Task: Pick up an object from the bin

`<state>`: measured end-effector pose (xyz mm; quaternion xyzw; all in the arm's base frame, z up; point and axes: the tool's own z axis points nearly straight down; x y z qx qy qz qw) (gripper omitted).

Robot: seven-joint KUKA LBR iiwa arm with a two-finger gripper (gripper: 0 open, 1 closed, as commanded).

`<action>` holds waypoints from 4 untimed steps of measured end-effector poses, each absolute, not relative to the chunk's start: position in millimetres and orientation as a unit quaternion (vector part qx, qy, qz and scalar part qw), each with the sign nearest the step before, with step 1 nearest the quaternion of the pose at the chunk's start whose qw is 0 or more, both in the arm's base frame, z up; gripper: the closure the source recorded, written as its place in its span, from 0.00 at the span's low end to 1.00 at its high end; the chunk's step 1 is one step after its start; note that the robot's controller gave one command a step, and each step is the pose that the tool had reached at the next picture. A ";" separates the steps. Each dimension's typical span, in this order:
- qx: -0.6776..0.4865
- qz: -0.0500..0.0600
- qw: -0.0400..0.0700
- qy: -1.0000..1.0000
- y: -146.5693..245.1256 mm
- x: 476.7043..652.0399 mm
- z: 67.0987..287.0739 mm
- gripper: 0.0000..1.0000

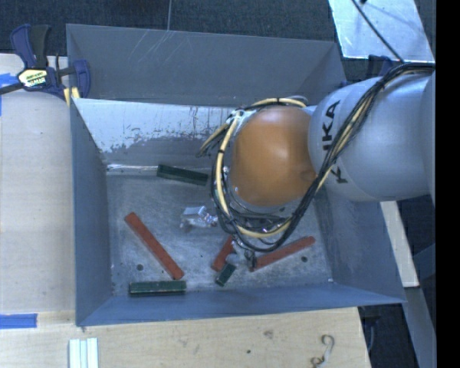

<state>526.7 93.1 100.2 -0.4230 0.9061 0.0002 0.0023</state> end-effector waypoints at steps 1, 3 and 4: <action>-0.573 0.000 0.001 0.819 20.1 567.3 101.7 0.00; -0.597 0.001 0.000 0.802 46.4 559.5 69.0 0.00; -0.597 0.000 0.003 0.802 47.7 560.7 70.6 1.00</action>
Offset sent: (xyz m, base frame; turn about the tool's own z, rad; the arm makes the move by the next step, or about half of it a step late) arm 0.0401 -0.0727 0.0014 -0.3519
